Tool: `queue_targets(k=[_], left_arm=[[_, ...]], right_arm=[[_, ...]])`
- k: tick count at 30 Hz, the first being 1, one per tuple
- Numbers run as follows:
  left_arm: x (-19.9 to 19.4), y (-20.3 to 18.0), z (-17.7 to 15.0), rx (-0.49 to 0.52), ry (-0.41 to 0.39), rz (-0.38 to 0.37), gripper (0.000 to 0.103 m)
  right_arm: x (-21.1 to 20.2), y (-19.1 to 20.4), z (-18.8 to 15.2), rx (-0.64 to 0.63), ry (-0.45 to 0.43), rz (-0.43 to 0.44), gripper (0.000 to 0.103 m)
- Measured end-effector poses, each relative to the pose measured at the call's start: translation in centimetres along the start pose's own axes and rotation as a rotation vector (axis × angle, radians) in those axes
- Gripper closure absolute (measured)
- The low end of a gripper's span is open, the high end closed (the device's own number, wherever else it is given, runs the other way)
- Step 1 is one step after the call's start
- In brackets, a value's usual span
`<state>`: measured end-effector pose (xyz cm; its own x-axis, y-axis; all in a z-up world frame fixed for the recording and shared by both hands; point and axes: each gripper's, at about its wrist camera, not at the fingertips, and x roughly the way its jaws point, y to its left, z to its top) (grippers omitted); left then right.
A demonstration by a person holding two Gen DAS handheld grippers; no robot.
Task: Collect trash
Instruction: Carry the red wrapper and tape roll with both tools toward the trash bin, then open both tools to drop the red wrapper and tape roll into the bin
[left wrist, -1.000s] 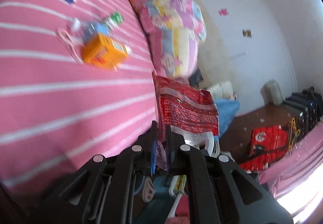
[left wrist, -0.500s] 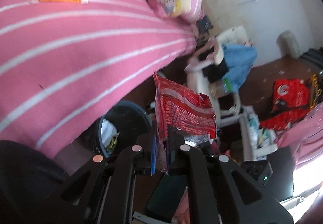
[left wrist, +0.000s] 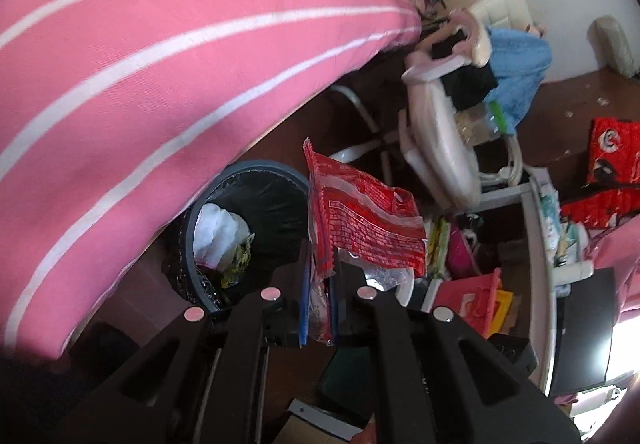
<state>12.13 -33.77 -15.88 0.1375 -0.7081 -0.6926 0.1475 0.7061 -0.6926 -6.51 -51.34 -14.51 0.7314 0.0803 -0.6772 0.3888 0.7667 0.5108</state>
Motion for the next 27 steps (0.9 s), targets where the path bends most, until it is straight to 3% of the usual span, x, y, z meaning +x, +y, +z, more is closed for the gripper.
queue_targets(k=[6,12,14,15,16,17,19,27], left_arm=[[4.5,0.1,1.1,-0.019,0.085,0.008,0.096],[8.0,-1.0,1.5,0.032,0.147,0.037,0.096],[9.1,-1.1,1.5,0.027,0.18,0.05,0.09],[9.7,-1.0,1.5,0.022,0.196,0.072,0.073],[10.1,-1.0,1.6,0.022,0.198,0.095,0.047],[10.2,-1.0,1.6,0.023,0.188,0.117,0.041],[10.2,-0.9,1.8,0.013,0.184,0.11,0.035],[9.5,-0.2,1.6,-0.034,0.189,0.094,0.027]], right_arm=[[2.3,-2.2,-0.5,0.025,0.038,-0.064,0.092],[3.7,-3.7,-0.4,0.03,0.06,-0.108,0.092],[4.2,-4.2,-0.4,0.026,0.074,-0.118,0.09],[4.4,-4.5,-0.5,0.031,0.085,-0.126,0.087],[4.3,-4.9,-0.6,0.045,0.089,-0.141,0.067],[4.1,-5.2,-0.6,0.06,0.08,-0.149,0.056],[3.2,-5.9,-0.9,0.105,0.041,-0.173,0.035],[1.4,-5.3,-1.6,0.11,0.033,-0.178,0.023]])
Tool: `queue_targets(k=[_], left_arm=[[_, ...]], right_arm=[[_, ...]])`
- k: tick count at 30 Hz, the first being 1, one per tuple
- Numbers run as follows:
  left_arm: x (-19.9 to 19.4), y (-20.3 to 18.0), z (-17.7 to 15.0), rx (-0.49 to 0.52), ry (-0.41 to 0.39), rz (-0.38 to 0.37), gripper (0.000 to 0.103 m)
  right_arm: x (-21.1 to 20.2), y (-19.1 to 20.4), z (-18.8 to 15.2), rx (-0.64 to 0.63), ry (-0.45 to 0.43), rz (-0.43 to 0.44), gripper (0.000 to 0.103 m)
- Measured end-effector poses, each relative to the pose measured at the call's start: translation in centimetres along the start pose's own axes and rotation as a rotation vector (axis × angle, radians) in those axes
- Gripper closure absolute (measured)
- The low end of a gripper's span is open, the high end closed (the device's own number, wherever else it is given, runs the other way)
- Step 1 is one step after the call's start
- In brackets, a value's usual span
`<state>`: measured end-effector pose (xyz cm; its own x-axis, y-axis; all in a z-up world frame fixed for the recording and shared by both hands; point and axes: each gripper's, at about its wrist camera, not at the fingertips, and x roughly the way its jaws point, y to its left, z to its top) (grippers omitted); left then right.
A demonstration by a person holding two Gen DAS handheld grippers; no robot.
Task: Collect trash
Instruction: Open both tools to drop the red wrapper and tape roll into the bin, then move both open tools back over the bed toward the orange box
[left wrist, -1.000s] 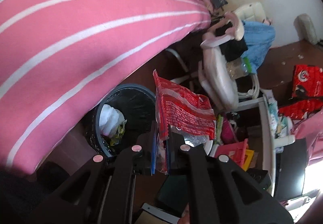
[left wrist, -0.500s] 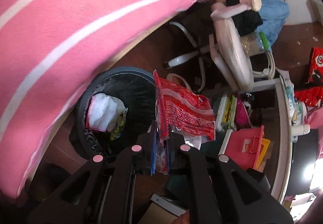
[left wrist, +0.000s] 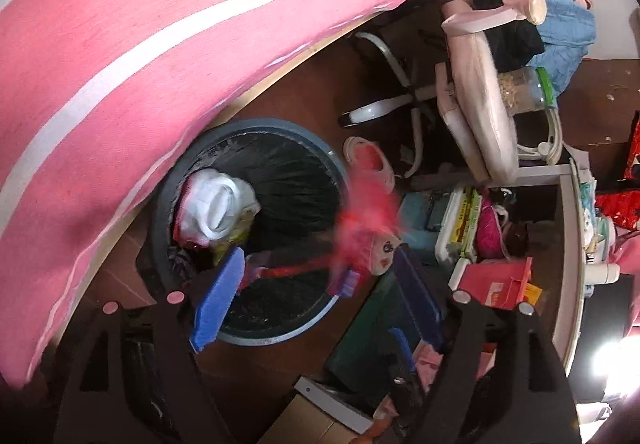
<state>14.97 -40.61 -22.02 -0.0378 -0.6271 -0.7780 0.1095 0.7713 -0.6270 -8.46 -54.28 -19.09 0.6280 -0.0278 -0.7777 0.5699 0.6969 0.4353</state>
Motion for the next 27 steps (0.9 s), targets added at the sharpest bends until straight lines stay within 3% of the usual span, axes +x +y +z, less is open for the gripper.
queue_targets(k=[6,14,21,24,27], left_arm=[[-0.5,0.9,-0.8,0.009,0.024,0.018,0.027],[-4.6,1.8,-1.7,-0.071,-0.047,-0.102,0.026],[-13.4,1.3,-4.3,-0.028,-0.242,-0.254,0.023],[-18.0,2.3,-5.2,-0.029,-0.32,-0.361,0.022],[-23.1,3.9,-5.9,-0.014,-0.404,-0.386,0.018]], right_arm=[[-1.6,1.1,0.1,0.001,-0.021,0.023,0.022],[-5.1,4.7,0.6,-0.032,-0.051,0.092,0.02],[-9.2,10.6,0.9,-0.117,-0.094,0.199,0.017],[-11.0,14.1,0.8,-0.163,-0.122,0.258,0.014],[-12.2,17.7,0.5,-0.217,-0.139,0.306,0.012]])
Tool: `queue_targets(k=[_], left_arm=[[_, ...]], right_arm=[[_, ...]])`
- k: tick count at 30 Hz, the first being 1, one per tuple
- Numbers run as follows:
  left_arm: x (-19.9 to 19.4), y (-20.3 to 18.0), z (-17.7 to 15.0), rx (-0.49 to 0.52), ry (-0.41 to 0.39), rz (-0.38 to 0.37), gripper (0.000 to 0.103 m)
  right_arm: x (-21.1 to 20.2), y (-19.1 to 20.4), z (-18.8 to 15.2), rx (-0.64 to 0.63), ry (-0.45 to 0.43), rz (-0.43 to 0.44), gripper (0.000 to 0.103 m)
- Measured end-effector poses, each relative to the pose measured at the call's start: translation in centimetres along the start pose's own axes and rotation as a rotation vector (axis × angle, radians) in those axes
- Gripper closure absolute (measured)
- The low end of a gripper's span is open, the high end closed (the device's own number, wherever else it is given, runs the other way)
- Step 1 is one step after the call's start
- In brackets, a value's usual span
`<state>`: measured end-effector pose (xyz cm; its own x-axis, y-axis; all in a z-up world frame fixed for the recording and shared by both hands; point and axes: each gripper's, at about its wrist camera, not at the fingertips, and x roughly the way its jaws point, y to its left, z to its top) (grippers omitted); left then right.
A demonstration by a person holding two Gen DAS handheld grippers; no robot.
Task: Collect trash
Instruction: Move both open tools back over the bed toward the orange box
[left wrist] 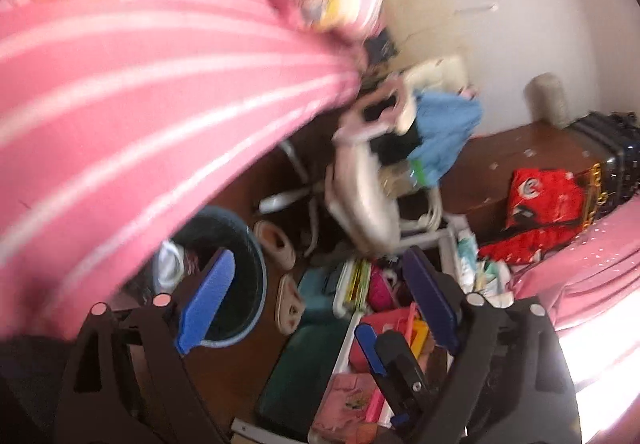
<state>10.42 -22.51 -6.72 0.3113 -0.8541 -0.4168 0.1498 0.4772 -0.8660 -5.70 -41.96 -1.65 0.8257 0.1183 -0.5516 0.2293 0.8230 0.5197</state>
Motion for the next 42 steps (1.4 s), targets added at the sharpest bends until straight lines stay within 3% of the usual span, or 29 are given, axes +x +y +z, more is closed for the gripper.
queue_targets(k=[2,10,13,19,26,34,38,42], left_arm=[[-2.7,0.2,0.9,0.007,-0.036,-0.001,0.017],[-13.5,5.5,4.8,-0.013,-0.189,0.174,0.015],[-15.8,8.3,6.2,-0.052,-0.216,0.222,0.015],[-17.0,13.2,9.0,-0.119,-0.224,0.293,0.015],[-16.4,15.5,12.8,-0.143,-0.217,0.357,0.015],[-15.9,17.6,17.4,-0.167,-0.213,0.41,0.015],[-15.5,18.9,19.7,-0.19,-0.204,0.415,0.015],[-15.3,19.6,21.5,-0.181,-0.205,0.473,0.015]], right_arm=[[0.4,3.2,0.5,-0.054,-0.012,0.037,0.011],[3.7,13.7,1.7,-0.238,-0.059,0.142,0.006],[7.0,17.4,1.0,-0.345,-0.042,0.16,0.006],[12.9,21.1,-0.7,-0.482,0.039,0.175,0.005],[19.2,20.7,-0.5,-0.382,0.163,0.241,0.005],[24.1,22.0,0.0,-0.502,0.182,0.193,0.005],[27.3,19.6,2.6,-0.266,0.276,0.3,0.005],[29.5,18.2,4.4,-0.105,0.312,0.366,0.005]])
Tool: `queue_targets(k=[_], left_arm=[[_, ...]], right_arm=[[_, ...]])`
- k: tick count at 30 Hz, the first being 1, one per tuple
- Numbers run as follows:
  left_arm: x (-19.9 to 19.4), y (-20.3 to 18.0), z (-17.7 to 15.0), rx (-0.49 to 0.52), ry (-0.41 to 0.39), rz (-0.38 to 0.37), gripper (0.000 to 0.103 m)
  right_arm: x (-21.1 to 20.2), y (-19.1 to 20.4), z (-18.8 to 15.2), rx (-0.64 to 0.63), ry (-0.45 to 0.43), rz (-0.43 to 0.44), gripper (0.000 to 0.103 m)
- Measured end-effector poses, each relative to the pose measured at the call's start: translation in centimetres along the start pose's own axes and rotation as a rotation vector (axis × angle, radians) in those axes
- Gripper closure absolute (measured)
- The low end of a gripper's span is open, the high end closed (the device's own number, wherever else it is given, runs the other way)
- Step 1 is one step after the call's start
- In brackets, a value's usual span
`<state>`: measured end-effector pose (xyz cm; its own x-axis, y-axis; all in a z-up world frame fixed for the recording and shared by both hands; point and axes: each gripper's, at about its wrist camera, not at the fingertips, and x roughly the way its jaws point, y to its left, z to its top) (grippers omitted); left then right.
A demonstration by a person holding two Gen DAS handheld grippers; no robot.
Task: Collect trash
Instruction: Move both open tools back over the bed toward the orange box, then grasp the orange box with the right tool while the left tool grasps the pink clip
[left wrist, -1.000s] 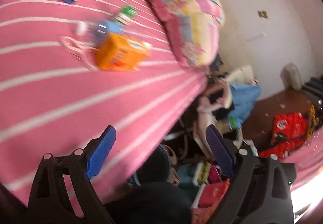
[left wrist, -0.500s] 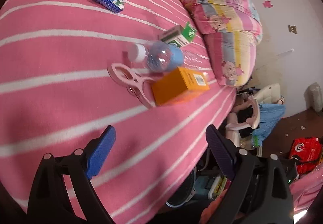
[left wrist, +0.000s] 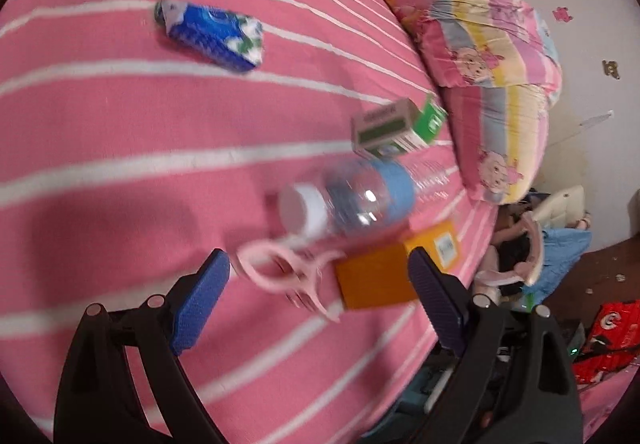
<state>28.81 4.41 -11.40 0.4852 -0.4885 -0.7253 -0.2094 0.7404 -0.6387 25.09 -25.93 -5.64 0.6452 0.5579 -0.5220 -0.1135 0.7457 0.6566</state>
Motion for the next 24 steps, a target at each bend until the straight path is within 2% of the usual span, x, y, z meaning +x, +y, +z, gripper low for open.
queue_targets(k=[4,7,12,17,20,21,23,24], left_arm=[[0.8,1.3,1.5,-0.033,0.018,0.032,0.015],[1.7,2.5,2.1,-0.067,0.049,0.023,0.015],[2.5,2.1,2.9,-0.035,0.071,0.026,0.015],[3.3,1.0,3.4,0.018,0.08,0.031,0.015],[3.7,0.4,3.5,0.046,0.086,0.011,0.015],[3.9,0.2,3.6,0.053,0.092,-0.003,0.015],[4.2,0.1,3.6,0.05,0.1,-0.036,0.021],[4.4,0.1,3.6,0.043,0.111,-0.067,0.03]], right_arm=[[1.4,-1.7,1.7,0.091,0.0,0.047,0.005],[2.9,-2.8,2.7,0.167,0.03,0.086,0.005],[5.0,-3.8,3.3,0.221,0.075,0.107,0.005],[6.4,-3.3,3.6,0.21,0.107,0.156,0.008],[6.8,-2.9,3.5,0.199,0.134,0.176,0.015],[6.9,-2.9,3.5,0.198,0.141,0.178,0.02],[7.0,-3.1,3.4,0.201,0.161,0.181,0.031],[7.1,-3.2,3.3,0.207,0.174,0.186,0.038]])
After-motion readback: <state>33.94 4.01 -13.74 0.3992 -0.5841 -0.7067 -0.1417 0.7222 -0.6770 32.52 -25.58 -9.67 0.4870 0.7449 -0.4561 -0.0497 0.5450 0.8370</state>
